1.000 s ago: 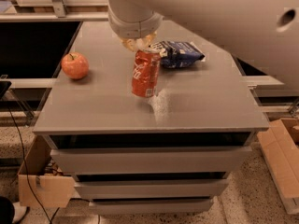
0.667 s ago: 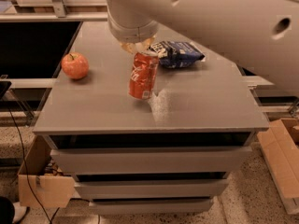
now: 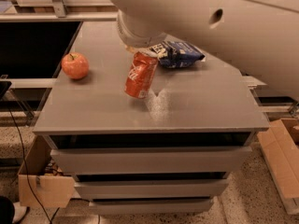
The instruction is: Place coke can upright
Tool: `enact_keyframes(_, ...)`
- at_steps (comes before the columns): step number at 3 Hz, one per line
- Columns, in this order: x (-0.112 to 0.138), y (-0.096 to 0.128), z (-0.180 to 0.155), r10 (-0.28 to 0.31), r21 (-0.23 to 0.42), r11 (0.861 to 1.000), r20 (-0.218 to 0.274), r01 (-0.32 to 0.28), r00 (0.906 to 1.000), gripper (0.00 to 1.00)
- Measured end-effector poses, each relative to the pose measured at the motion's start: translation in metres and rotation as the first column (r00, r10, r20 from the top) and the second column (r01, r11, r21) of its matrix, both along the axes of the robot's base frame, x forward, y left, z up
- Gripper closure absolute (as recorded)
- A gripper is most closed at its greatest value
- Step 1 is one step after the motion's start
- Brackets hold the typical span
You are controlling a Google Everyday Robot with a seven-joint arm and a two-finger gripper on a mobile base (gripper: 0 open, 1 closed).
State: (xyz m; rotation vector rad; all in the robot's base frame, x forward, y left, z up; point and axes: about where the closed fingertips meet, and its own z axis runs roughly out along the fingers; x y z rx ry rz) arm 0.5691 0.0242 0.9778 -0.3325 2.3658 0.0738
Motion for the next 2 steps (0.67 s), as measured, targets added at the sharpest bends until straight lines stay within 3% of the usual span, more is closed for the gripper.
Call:
enact_keyframes(1, 0.0008, 0.0005, -0.0002, 0.004, -0.003, 1.000, 0.010, -0.004, 0.9999, 1.00)
enact_keyframes(2, 0.0019, 0.0029, 0.0001, 0.047, 0.008, 0.999, 0.047, -0.048, 0.9978, 1.00)
